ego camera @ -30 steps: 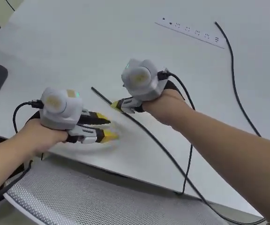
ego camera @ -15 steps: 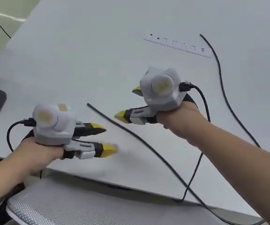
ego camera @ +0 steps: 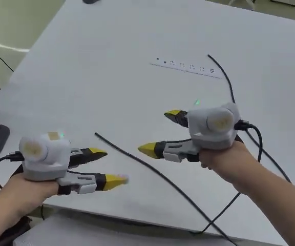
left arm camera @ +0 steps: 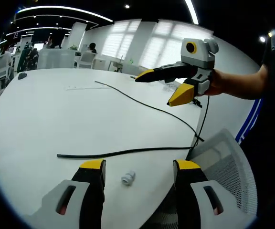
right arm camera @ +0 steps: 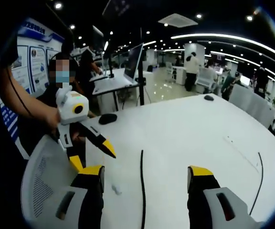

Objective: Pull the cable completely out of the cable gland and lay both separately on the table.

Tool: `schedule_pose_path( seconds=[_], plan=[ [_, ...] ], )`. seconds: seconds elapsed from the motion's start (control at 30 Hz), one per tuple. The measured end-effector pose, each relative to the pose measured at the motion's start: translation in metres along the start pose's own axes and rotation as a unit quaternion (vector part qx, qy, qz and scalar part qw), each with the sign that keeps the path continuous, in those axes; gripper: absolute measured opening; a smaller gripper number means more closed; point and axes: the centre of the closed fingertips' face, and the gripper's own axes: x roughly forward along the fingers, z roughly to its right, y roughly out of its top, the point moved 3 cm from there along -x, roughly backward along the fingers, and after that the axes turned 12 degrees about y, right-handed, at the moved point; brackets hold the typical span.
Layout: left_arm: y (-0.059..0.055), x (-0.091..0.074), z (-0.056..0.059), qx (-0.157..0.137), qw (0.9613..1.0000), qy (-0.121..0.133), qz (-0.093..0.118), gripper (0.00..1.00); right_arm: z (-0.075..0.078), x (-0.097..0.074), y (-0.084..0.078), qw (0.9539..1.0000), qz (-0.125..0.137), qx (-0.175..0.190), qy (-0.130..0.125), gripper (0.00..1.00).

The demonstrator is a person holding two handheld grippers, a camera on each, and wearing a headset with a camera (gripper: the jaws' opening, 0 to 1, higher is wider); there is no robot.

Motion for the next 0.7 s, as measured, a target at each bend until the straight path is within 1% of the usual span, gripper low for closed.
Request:
schedule_pose_path(
  seconds=[0.07,0.13,0.23,0.3,0.4,0.47,0.5,0.53,0.6,0.7],
  plan=[
    [0.002,-0.004,-0.001,-0.002,1.0000,0.003,0.004,0.61,-0.003,-0.009,-0.002,0.9998,0.015,0.014,-0.004,0.73],
    [0.004,-0.009,0.001,0.000,1.0000,0.004,0.007,0.63,-0.006,-0.019,-0.005,0.9993,0.027,0.024,-0.011,0.74],
    [0.007,-0.015,0.004,0.010,0.9999,0.006,0.009,0.66,-0.009,-0.029,-0.011,0.9982,0.039,0.043,-0.016,0.77],
    [0.009,-0.019,0.006,0.018,0.9997,0.007,0.013,0.69,-0.013,-0.038,-0.018,0.9973,0.048,0.052,-0.021,0.79],
    [0.012,-0.025,0.008,0.022,0.9996,0.009,0.018,0.72,-0.020,-0.050,-0.031,0.9957,0.053,0.072,-0.026,0.82],
    [0.013,-0.027,0.006,0.023,0.9995,0.015,0.017,0.74,-0.024,-0.056,-0.038,0.9947,0.057,0.080,-0.030,0.82],
    [0.013,-0.029,0.003,0.022,0.9994,0.019,0.018,0.75,-0.026,-0.061,-0.044,0.9932,0.063,0.091,-0.037,0.82],
    [0.013,-0.030,0.002,0.019,0.9995,0.020,0.017,0.76,-0.029,-0.065,-0.049,0.9917,0.067,0.103,-0.038,0.82],
    [0.012,-0.032,0.000,0.015,0.9996,0.022,0.014,0.77,-0.032,-0.069,-0.056,0.9904,0.068,0.113,-0.041,0.84],
    [0.011,-0.035,0.000,0.014,0.9996,0.025,0.007,0.78,-0.038,-0.075,-0.071,0.9895,0.058,0.126,-0.041,0.86]
  ],
)
